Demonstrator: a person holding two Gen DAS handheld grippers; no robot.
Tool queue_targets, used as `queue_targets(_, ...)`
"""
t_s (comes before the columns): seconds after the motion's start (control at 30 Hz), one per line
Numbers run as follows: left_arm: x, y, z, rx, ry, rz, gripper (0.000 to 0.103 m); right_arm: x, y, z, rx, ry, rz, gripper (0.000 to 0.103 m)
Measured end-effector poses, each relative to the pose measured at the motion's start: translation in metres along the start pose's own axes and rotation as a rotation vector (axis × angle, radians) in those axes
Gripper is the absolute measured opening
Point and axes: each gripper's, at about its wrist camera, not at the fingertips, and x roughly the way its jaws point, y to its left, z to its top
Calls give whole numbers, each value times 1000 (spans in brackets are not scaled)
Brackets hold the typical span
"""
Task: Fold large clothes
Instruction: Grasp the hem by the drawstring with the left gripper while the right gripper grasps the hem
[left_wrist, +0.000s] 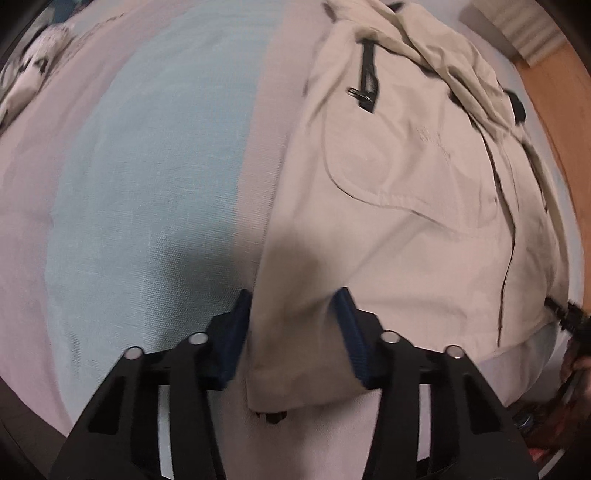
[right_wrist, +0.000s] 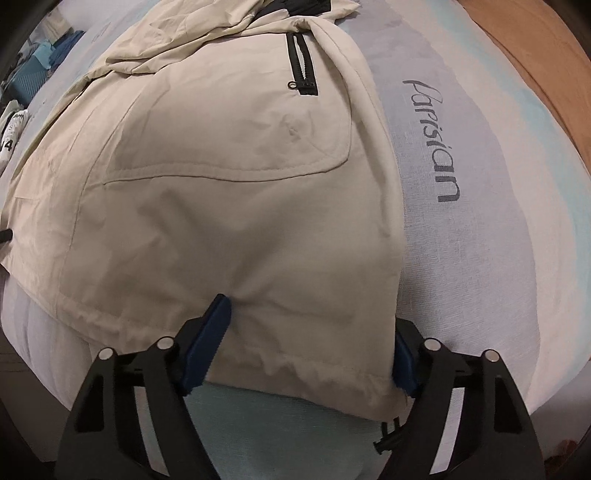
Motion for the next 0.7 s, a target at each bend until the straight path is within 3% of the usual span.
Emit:
queue_targets(0.27,-9,-4,5,49,29,36,9,-5,13,4,-7,19,-25,75)
queue_targets(0.4,-14,-11,5,81,24,46,5,0,9,13,3,68,6,83)
queue_targets(0.7,-11,-14,3,94,27,43,6,0,-5,25,108,110,81,78)
